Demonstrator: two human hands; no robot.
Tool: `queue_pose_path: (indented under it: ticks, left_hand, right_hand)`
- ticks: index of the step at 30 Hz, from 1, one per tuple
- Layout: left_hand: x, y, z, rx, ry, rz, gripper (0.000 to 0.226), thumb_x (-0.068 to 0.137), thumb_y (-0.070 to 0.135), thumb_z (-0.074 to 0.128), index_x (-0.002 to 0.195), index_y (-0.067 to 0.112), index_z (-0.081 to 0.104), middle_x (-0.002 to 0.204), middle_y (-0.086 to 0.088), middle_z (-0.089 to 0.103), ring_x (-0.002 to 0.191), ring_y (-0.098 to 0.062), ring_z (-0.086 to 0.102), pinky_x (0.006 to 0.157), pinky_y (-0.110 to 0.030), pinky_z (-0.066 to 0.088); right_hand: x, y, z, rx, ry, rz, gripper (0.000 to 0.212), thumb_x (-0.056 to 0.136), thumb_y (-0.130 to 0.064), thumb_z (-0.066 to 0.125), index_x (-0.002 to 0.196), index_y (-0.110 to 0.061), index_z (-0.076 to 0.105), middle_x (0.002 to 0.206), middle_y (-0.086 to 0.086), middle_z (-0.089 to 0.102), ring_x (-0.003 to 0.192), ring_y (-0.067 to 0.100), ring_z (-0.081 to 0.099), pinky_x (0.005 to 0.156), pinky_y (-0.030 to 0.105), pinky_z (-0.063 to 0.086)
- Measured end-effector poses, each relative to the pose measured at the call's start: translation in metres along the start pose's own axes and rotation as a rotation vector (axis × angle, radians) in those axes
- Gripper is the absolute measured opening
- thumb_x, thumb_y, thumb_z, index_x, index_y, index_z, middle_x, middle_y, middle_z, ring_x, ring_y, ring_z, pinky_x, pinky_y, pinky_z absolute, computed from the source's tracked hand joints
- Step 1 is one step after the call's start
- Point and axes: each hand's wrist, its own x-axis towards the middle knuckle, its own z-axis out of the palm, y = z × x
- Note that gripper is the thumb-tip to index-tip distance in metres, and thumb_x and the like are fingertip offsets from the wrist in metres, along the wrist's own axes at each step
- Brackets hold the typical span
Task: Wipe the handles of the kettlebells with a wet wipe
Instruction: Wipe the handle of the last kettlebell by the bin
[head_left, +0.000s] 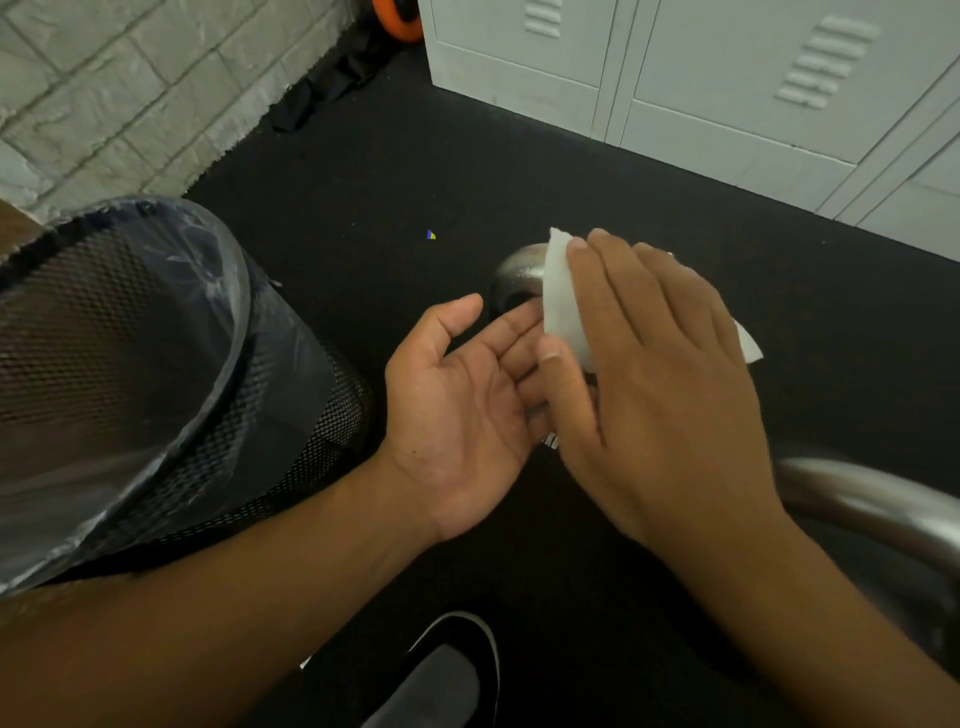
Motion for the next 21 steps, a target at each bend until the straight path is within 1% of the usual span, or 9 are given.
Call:
queue_pose_path:
  ticks: [2, 5, 8, 10, 12, 15, 17, 19, 21]
  left_hand:
    - [0.001, -0.002, 0.000, 0.081, 0.049, 0.029, 0.061, 0.103, 0.047, 0.030, 0.149, 0.012, 0.051, 0.141, -0.012, 0.064, 0.129, -0.026, 0.063, 0.110, -0.045, 0.047]
    - [-0.003, -0.011, -0.001, 0.326, 0.173, 0.087, 0.053, 0.108, 0.040, 0.027, 0.145, 0.016, 0.056, 0.135, -0.007, 0.069, 0.124, -0.022, 0.066, 0.104, -0.042, 0.049]
    - [-0.009, -0.019, 0.003, 0.519, 0.285, 0.194, 0.045, 0.109, 0.035, 0.032, 0.137, 0.016, 0.062, 0.124, -0.003, 0.075, 0.116, -0.018, 0.070, 0.099, -0.041, 0.053]
    - [-0.012, -0.017, 0.010, 0.546, 0.342, 0.254, 0.039, 0.109, 0.033, 0.036, 0.128, 0.018, 0.066, 0.115, -0.001, 0.077, 0.109, -0.015, 0.073, 0.095, -0.040, 0.055]
    - [-0.011, -0.014, 0.014, 0.546, 0.399, 0.311, 0.031, 0.109, 0.028, 0.041, 0.121, 0.018, 0.068, 0.108, -0.002, 0.078, 0.103, -0.015, 0.074, 0.091, -0.038, 0.057]
    - [-0.011, -0.015, 0.014, 0.692, 0.479, 0.510, 0.021, 0.106, 0.015, 0.048, 0.110, 0.019, 0.068, 0.107, -0.003, 0.074, 0.103, -0.015, 0.072, 0.094, -0.039, 0.057]
    - [-0.016, -0.015, 0.015, 0.941, 0.425, 0.759, 0.023, 0.101, 0.010, 0.051, 0.111, 0.022, 0.068, 0.111, 0.004, 0.070, 0.110, -0.010, 0.067, 0.096, -0.031, 0.054]
    - [-0.019, -0.015, 0.018, 1.264, 0.277, 1.004, 0.033, 0.099, 0.001, 0.051, 0.126, 0.013, 0.066, 0.131, -0.001, 0.065, 0.129, -0.012, 0.058, 0.108, -0.029, 0.046]
    - [-0.012, -0.014, 0.023, 1.539, 0.129, 1.059, 0.039, 0.104, 0.005, 0.045, 0.142, 0.003, 0.056, 0.152, -0.010, 0.052, 0.149, -0.019, 0.040, 0.122, -0.037, 0.034]
  right_hand:
    - [0.000, 0.007, -0.003, 0.014, -0.003, 0.016, 0.065, 0.107, -0.047, 0.028, 0.159, -0.009, 0.039, 0.160, 0.012, 0.045, 0.147, 0.030, 0.042, 0.125, 0.044, 0.026]
    - [0.007, 0.005, -0.004, 0.050, 0.025, 0.080, 0.065, 0.107, -0.048, 0.028, 0.154, -0.006, 0.044, 0.152, 0.015, 0.053, 0.139, 0.033, 0.051, 0.120, 0.047, 0.032]
    - [0.017, -0.007, -0.002, 0.036, -0.001, 0.072, 0.068, 0.106, -0.050, 0.026, 0.151, -0.005, 0.047, 0.148, 0.017, 0.056, 0.137, 0.035, 0.053, 0.118, 0.049, 0.034]
    - [0.020, -0.009, -0.001, 0.004, -0.045, 0.024, 0.067, 0.106, -0.049, 0.027, 0.154, -0.007, 0.045, 0.154, 0.013, 0.052, 0.143, 0.031, 0.047, 0.122, 0.046, 0.029]
    - [0.018, -0.006, -0.003, 0.065, -0.060, -0.006, 0.064, 0.105, -0.045, 0.029, 0.156, -0.010, 0.043, 0.159, 0.010, 0.047, 0.150, 0.027, 0.040, 0.126, 0.040, 0.021]
    - [0.004, 0.005, -0.009, 0.204, 0.001, 0.019, 0.062, 0.104, -0.037, 0.036, 0.161, -0.014, 0.035, 0.167, 0.004, 0.036, 0.158, 0.019, 0.023, 0.128, 0.027, 0.005]
    - [-0.011, 0.011, -0.012, 0.243, 0.097, 0.092, 0.063, 0.103, -0.035, 0.039, 0.162, -0.014, 0.033, 0.169, 0.003, 0.032, 0.159, 0.016, 0.019, 0.130, 0.030, 0.007]
    - [-0.025, 0.013, -0.012, 0.311, 0.129, 0.190, 0.065, 0.102, -0.036, 0.038, 0.163, -0.014, 0.032, 0.170, 0.002, 0.030, 0.159, 0.014, 0.018, 0.131, 0.035, 0.013]
    - [-0.035, 0.012, -0.008, 0.359, 0.091, 0.227, 0.067, 0.102, -0.039, 0.034, 0.164, -0.014, 0.027, 0.171, 0.002, 0.025, 0.159, 0.011, 0.014, 0.131, 0.035, 0.014]
